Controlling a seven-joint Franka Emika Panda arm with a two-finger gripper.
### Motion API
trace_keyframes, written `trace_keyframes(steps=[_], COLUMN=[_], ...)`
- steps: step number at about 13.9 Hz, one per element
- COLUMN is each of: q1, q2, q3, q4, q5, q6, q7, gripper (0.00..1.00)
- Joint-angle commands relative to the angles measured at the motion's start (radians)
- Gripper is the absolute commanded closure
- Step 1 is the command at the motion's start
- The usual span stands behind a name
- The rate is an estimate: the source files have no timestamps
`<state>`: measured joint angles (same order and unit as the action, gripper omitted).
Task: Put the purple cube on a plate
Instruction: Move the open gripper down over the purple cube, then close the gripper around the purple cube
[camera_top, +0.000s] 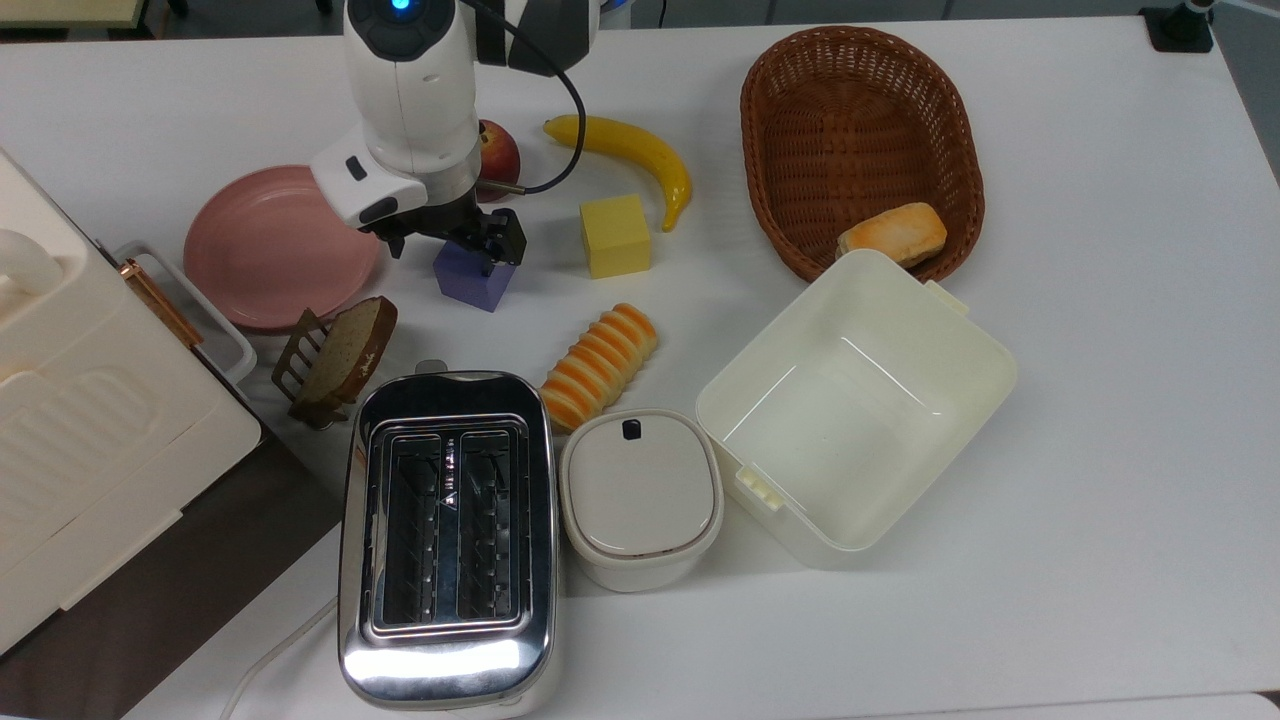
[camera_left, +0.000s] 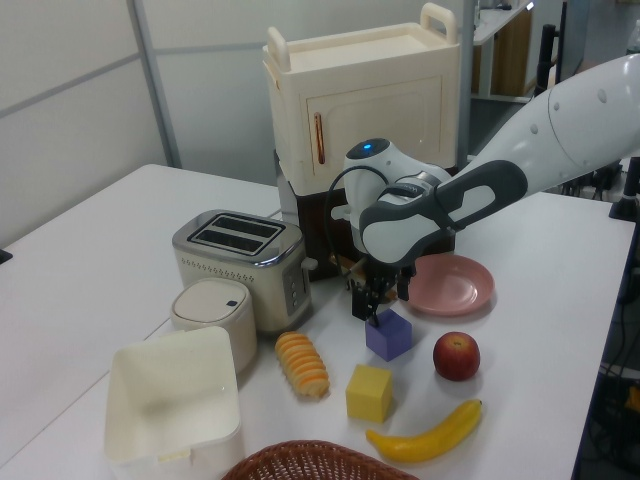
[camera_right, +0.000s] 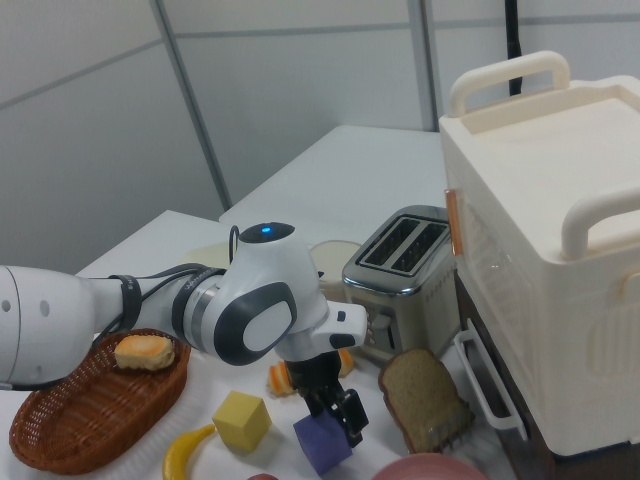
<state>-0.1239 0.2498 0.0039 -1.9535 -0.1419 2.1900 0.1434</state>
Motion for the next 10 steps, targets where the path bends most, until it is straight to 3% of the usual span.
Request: trace_keyframes(steps=[1, 10], q1=[0.021, 0.021], q2=[-0.020, -0.044], q3=[-0.007, -0.007], q4=[-0.012, -0.007], q5=[-0.018, -0.018], q6=[0.019, 0.011], q7=[0.016, 0.016], gripper=[0.00, 0.00])
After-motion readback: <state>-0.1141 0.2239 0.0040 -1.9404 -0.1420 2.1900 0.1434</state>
